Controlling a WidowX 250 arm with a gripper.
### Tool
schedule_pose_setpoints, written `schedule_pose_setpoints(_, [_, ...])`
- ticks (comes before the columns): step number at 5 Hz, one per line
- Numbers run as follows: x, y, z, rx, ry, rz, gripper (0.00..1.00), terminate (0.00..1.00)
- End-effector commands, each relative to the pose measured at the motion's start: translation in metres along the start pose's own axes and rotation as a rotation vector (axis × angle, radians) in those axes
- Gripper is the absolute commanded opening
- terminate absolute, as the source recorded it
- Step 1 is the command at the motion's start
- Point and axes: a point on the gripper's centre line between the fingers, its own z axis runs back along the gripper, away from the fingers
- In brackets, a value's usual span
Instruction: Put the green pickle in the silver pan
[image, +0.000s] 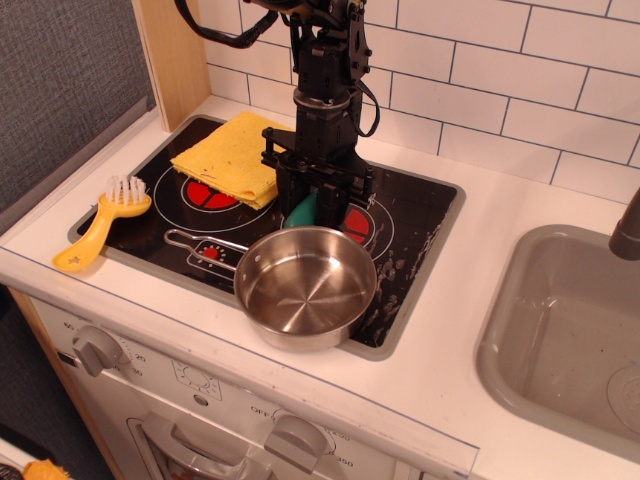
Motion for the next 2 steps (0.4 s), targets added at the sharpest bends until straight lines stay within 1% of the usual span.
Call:
schedule_pose_setpoints(1, [0.005,-0.015,0.083,-0.007,-0.256,-0.079,0.0,0.0])
schedule_pose_setpoints(2, [-0.007,-0.041,0.118,0.028,-0.37,-0.144,0.0,0.0])
